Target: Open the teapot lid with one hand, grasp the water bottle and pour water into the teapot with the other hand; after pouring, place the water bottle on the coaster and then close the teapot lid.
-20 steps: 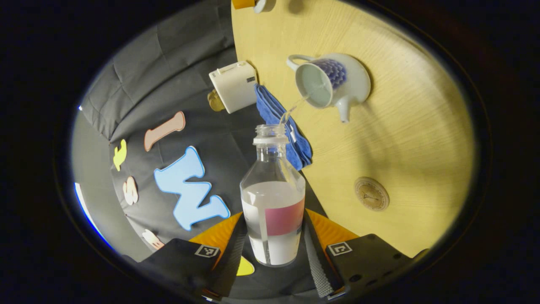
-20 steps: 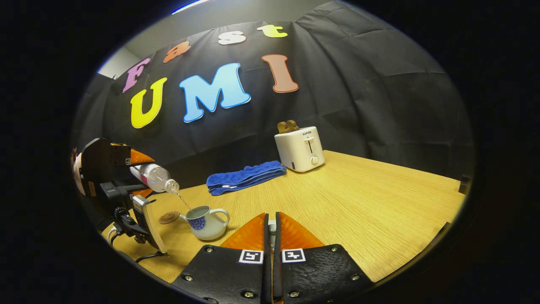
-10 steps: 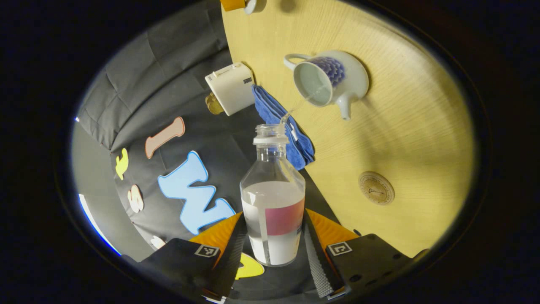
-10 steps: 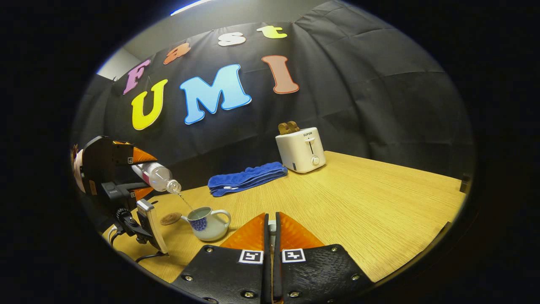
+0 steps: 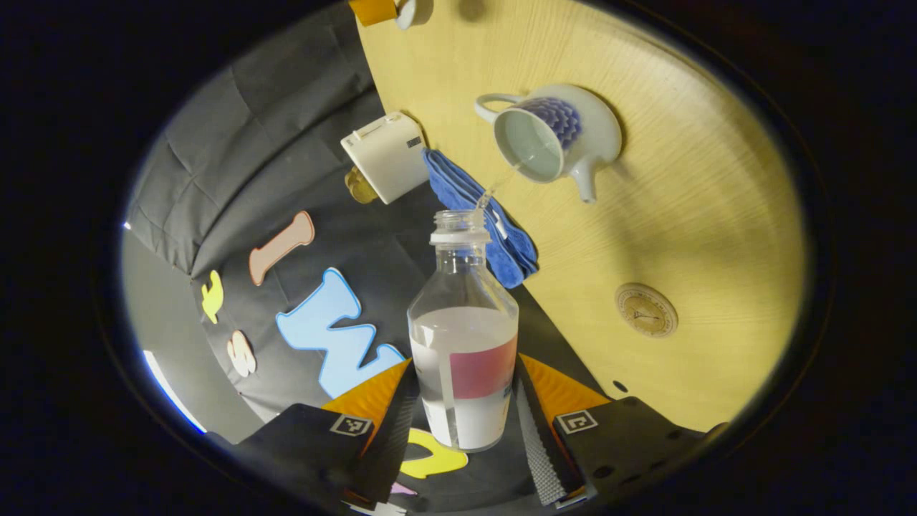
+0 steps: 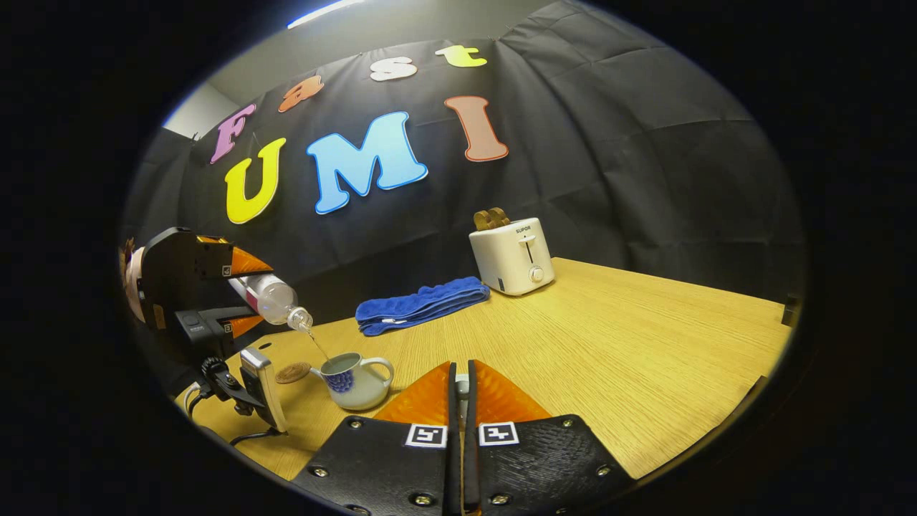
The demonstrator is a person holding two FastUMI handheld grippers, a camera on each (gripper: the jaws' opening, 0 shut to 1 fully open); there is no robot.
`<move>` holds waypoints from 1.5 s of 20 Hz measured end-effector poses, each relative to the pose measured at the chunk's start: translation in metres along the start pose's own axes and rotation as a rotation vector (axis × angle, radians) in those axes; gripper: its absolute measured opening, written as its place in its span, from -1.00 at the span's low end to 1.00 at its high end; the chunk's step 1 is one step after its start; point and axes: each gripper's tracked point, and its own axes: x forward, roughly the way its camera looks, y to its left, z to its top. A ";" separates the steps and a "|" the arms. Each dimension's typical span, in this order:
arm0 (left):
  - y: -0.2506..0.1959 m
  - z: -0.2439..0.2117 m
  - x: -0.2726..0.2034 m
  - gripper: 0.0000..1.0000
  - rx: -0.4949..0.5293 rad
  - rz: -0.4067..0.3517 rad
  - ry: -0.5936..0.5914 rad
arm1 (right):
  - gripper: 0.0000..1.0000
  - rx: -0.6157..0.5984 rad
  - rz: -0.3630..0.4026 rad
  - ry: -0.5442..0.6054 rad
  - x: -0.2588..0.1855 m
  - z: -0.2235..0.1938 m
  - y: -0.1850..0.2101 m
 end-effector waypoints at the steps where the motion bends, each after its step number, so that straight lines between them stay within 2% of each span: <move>1: 0.001 0.002 0.001 0.66 0.011 0.003 -0.001 | -0.96 0.002 0.001 -0.001 0.000 0.000 0.000; 10: 0.010 0.015 -0.003 0.67 0.098 0.019 -0.014 | -0.96 0.005 0.009 -0.006 -0.001 0.000 0.000; 16: 0.010 0.018 -0.004 0.67 0.066 0.022 -0.027 | -0.96 0.005 0.010 -0.005 0.000 0.000 0.001; 22: -0.010 0.012 0.001 0.67 -0.176 -0.028 -0.047 | -0.96 -0.018 0.004 0.007 0.001 -0.003 0.002; 25: -0.020 0.019 -0.004 0.67 -0.389 -0.045 -0.089 | -0.96 -0.031 -0.004 0.011 0.001 -0.003 0.002; 30: -0.016 0.017 -0.010 0.67 -0.708 0.019 -0.133 | -0.96 -0.063 -0.019 0.025 0.003 -0.005 0.003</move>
